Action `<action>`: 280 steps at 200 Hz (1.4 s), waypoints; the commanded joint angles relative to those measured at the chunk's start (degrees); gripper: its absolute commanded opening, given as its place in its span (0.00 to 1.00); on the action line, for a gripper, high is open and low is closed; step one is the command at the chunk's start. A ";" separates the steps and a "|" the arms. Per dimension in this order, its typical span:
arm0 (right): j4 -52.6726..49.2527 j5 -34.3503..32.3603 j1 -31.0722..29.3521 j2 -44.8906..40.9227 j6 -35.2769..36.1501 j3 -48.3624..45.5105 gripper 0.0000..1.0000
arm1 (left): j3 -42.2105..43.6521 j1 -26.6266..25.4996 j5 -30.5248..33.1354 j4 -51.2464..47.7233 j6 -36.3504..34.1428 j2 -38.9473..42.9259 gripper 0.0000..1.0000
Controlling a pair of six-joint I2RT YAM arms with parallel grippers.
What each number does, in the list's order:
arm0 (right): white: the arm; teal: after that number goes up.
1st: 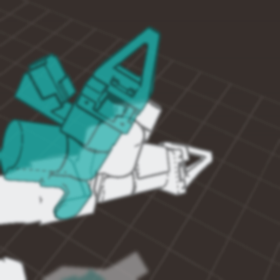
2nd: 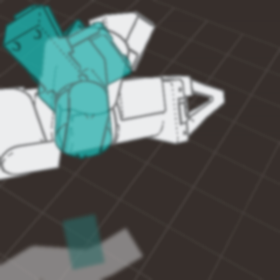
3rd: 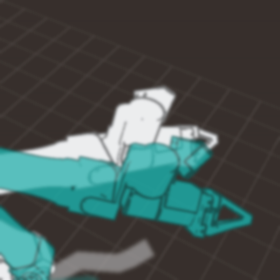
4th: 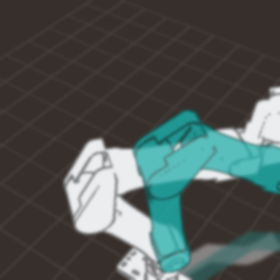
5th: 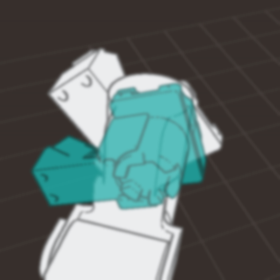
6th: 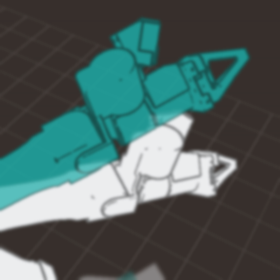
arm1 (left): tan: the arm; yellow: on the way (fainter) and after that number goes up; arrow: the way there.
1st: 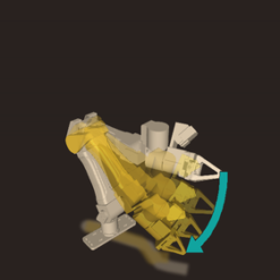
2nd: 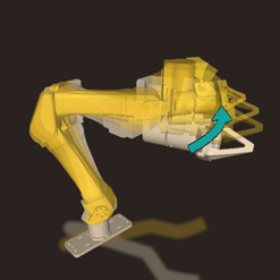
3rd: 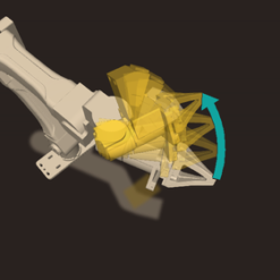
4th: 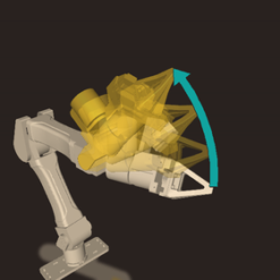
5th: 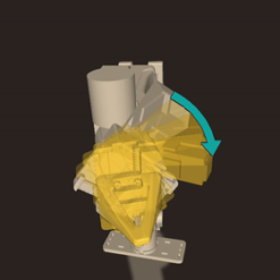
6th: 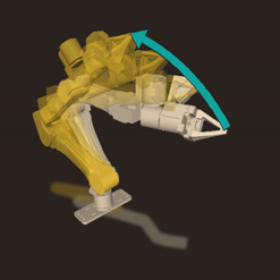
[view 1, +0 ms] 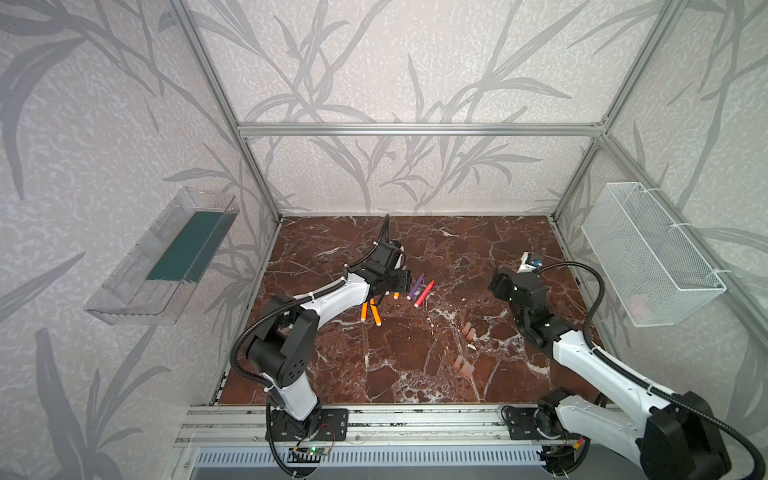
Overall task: Insert the pens into the pen caps
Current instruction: 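Open and raise the left gripper while the right gripper moves toward the markers, then lower the left gripper onto the pink marker and close on its end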
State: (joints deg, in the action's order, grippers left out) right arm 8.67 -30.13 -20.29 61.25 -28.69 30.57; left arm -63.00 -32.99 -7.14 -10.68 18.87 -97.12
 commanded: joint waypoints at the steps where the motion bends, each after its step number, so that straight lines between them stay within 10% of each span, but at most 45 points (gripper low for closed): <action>1: 0.19 -4.38 3.50 4.35 -1.23 -0.61 0.82 | 0.70 -4.21 0.91 0.55 -3.21 0.55 0.59; 280: -2.67 0.06 3.77 10.73 0.01 4.90 0.81 | -6.72 -8.86 3.23 -3.17 -3.49 -14.66 0.52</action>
State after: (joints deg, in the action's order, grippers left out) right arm 6.17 -29.87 -16.53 71.55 -29.02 34.22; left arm -69.82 -41.82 -4.14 -12.51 16.47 -111.59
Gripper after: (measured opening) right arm 0.814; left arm 0.525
